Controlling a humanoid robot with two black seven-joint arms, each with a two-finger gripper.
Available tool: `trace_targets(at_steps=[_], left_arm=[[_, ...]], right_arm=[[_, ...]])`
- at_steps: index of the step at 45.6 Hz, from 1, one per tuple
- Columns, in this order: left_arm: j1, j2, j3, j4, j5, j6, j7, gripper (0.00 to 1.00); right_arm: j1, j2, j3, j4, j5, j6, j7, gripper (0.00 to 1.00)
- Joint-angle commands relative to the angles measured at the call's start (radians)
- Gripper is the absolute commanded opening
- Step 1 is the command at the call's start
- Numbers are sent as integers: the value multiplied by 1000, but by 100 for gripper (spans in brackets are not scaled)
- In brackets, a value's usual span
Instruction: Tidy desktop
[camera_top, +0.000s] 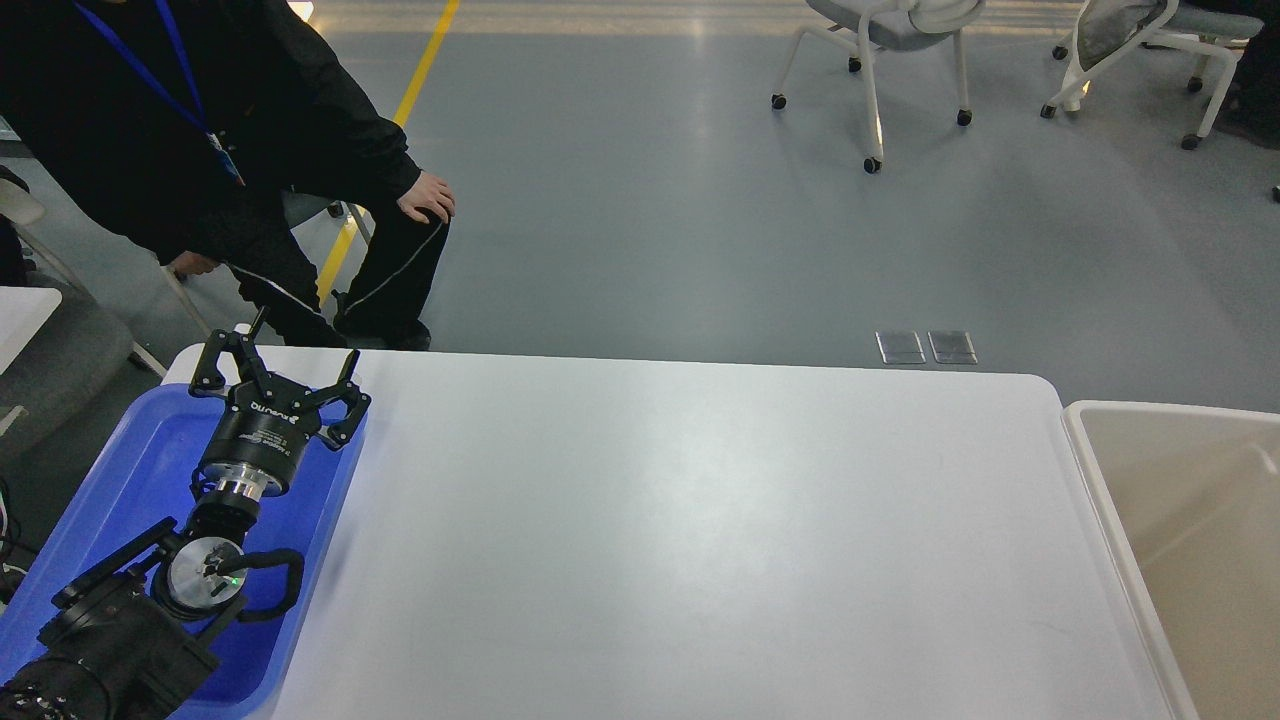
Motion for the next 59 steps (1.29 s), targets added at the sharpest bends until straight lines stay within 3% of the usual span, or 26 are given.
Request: trace_targets(at_steps=[1,10,12,14,16,19,30,34,40,47,57,59], left_arm=[[-1,0,0,0,-1,0,0,100],[-1,0,0,0,1,0,0,100],[1,0,0,0,-1,0,0,100],[1,0,0,0,1,0,0,100],[-1,0,0,0,1,0,0,100],[-1,0,0,0,-1,0,0,100],[-1,0,2,0,1,-2,0,100],[-1,0,0,0,1,-2,0,100],[-1,0,0,0,1,0,0,100],[-1,0,3,-2,2,-5,0,100],[-1,0,2,0,1,-5,0,100],[-1,0,2,-2,1,-5,0,100]], right_arm=[[-1,2,-6,-2,-8,1,1,0],[2,2,15,-5,-5,-11,0,0],[5,-3,15,-8,-3,-16,-5,44],[8,-4,15,-17,-3,-31,-5,74],[11,2,17,-35,-3,-50,-5,89],[14,3,17,-52,-3,-67,-5,96],[36,5,23,-54,13,-67,-5,97],[53,5,102,-46,47,-53,12,95],[97,7,333,-42,106,71,17,96],[119,-20,443,-43,113,254,9,99],[152,-50,537,-38,116,328,11,100],[151,-88,593,21,115,322,11,100]])
